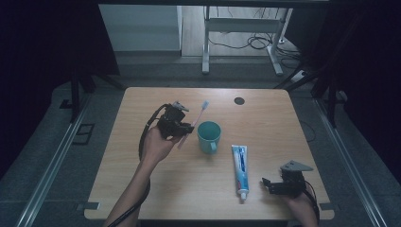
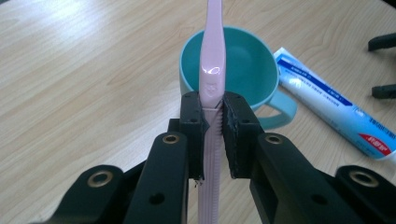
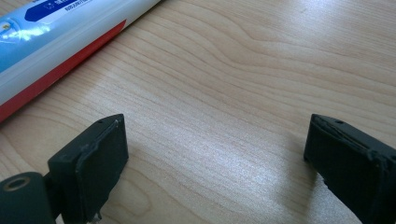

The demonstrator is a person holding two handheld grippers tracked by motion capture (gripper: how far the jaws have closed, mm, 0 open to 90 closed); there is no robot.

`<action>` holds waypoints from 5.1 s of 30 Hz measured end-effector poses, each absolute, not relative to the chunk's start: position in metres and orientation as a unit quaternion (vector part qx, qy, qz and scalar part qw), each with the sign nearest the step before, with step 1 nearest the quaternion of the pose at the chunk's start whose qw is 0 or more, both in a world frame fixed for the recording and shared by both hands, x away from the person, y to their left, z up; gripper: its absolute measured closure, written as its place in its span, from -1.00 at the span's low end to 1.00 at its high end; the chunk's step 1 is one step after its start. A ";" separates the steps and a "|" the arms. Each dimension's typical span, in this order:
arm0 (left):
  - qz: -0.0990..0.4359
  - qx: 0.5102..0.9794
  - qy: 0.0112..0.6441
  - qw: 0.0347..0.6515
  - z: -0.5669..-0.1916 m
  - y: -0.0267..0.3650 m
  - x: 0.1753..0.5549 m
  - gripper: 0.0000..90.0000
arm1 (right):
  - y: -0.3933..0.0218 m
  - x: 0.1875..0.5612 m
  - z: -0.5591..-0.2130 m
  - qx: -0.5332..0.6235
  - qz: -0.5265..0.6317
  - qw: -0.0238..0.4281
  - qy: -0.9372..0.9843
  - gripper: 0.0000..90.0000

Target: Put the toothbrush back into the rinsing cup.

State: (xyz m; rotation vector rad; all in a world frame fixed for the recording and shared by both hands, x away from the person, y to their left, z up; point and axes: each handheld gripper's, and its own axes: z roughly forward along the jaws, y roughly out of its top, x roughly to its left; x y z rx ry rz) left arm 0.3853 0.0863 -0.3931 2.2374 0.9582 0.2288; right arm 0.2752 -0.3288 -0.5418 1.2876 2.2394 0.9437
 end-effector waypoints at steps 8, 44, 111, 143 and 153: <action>0.094 0.850 0.367 0.366 -0.389 0.078 0.389 0.76 | -0.329 0.275 -0.542 0.459 0.337 0.195 0.799 -0.87; 0.123 0.822 0.349 0.434 -0.391 0.034 0.408 0.76 | -0.329 0.276 -0.542 0.457 0.337 0.194 0.800 -0.88; 0.095 0.833 0.379 0.391 -0.475 0.021 0.417 0.75 | -0.329 0.276 -0.542 0.456 0.337 0.192 0.801 -0.88; 0.105 0.838 0.381 0.377 -0.470 0.017 0.413 0.44 | -0.329 0.276 -0.542 0.455 0.337 0.192 0.801 -0.88; 0.115 0.834 0.377 0.386 -0.459 0.017 0.409 0.30 | -0.329 0.276 -0.542 0.454 0.337 0.193 0.802 -0.88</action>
